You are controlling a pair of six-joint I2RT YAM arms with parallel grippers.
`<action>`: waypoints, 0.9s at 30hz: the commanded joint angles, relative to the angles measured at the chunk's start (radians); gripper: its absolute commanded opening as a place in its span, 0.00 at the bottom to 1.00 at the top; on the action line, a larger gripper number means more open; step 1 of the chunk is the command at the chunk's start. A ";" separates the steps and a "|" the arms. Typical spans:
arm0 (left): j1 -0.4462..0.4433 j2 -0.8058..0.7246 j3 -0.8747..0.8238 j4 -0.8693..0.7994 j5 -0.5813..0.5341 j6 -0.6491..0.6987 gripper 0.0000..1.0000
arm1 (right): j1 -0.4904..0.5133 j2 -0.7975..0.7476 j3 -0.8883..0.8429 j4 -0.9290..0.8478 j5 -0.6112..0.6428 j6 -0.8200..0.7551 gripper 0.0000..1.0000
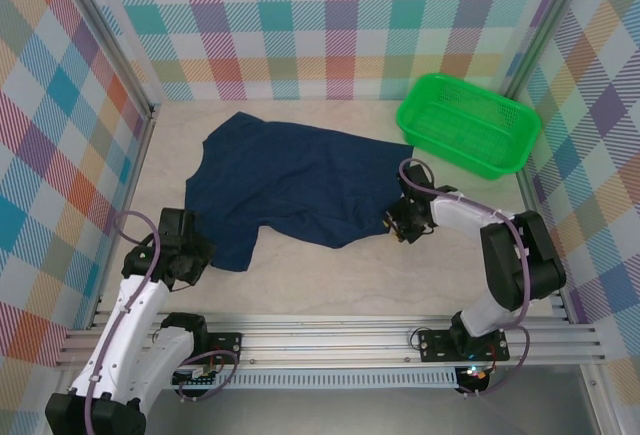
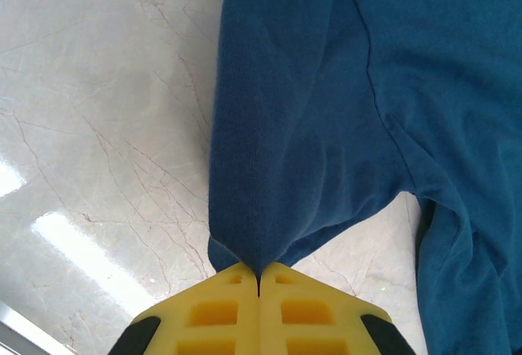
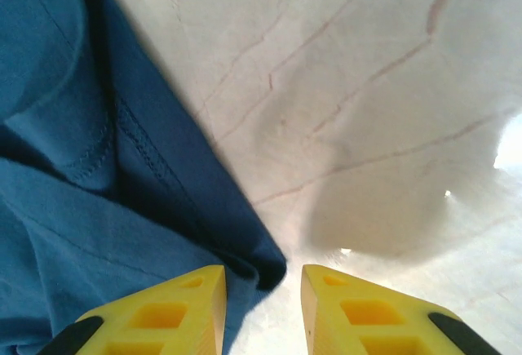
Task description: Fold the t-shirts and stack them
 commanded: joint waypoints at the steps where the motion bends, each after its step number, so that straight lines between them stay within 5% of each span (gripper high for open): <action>1: -0.008 0.011 0.025 0.020 0.009 0.025 0.00 | -0.007 0.034 0.020 0.056 -0.032 0.005 0.30; 7: -0.008 0.014 0.023 0.025 0.010 0.029 0.00 | -0.002 0.071 0.067 0.063 -0.067 -0.005 0.30; 11: -0.007 0.015 0.023 0.032 0.007 0.025 0.00 | -0.002 0.074 0.089 0.034 -0.055 -0.009 0.14; 16: -0.008 0.024 0.043 0.032 0.004 0.031 0.00 | 0.003 0.029 0.111 -0.031 -0.036 -0.019 0.05; 27: -0.008 0.035 0.066 0.040 0.009 0.027 0.00 | 0.010 -0.038 0.184 -0.189 0.014 -0.067 0.00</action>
